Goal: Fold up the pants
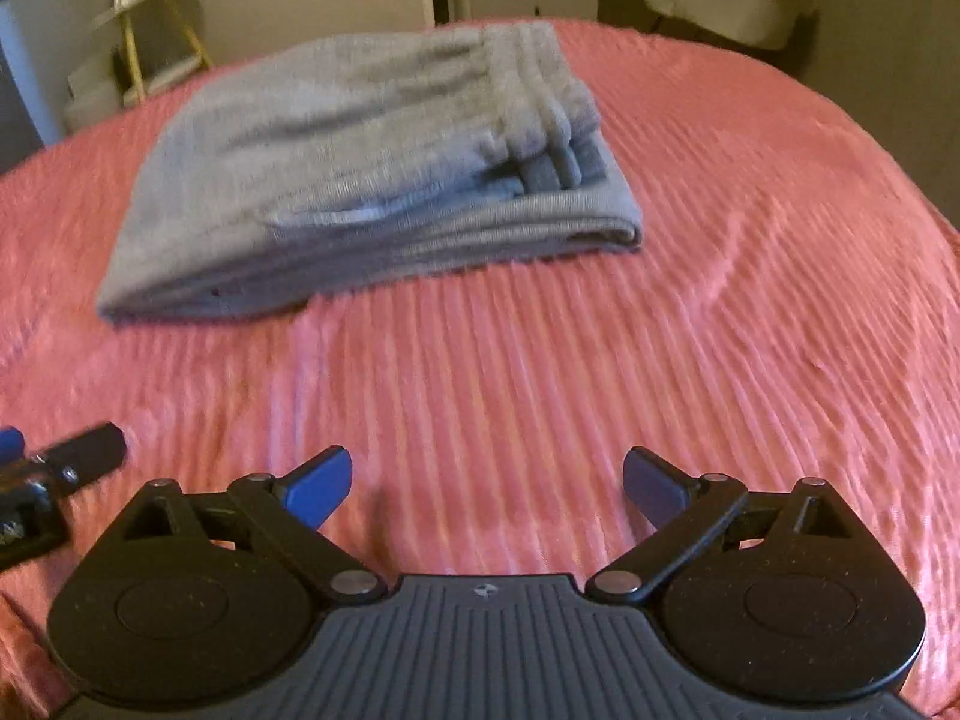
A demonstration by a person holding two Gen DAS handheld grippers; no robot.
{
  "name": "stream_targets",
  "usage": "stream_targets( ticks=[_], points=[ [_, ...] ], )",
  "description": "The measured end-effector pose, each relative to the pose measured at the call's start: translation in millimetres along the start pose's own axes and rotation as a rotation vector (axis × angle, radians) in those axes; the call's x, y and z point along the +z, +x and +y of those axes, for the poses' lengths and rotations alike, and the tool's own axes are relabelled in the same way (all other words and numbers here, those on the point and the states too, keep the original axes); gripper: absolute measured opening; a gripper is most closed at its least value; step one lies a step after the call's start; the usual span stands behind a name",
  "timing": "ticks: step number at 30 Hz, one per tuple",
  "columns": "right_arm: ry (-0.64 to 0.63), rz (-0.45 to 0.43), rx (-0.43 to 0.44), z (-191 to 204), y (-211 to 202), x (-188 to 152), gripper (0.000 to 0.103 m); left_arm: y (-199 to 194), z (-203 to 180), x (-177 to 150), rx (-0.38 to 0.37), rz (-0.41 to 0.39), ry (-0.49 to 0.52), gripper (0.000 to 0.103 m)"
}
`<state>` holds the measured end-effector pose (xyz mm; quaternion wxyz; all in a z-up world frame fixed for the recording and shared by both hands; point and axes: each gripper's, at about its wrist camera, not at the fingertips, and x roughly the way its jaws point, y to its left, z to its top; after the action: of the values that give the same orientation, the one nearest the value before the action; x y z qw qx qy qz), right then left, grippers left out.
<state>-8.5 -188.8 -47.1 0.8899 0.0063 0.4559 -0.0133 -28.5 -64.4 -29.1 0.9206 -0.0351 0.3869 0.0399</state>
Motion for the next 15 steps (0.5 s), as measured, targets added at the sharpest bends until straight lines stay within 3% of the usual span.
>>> stream_targets(
  ticks=[4, 11, 15],
  points=[
    [0.013, -0.054, -0.003, 2.8, -12.1, -1.1, 0.097, 2.2, 1.5, 5.3, 0.032, -0.01, -0.016, 0.101],
    [0.034, -0.097, -0.016, 4.2, -14.1, 3.1, 0.097, 9.7, 12.9, 11.5, -0.037, 0.024, -0.105, 0.101],
    [0.02, -0.133, -0.057, 11.0, -11.5, 5.7, 0.097, 17.8, 16.5, 15.8, -0.018, 0.023, -0.148, 0.101]
  ],
)
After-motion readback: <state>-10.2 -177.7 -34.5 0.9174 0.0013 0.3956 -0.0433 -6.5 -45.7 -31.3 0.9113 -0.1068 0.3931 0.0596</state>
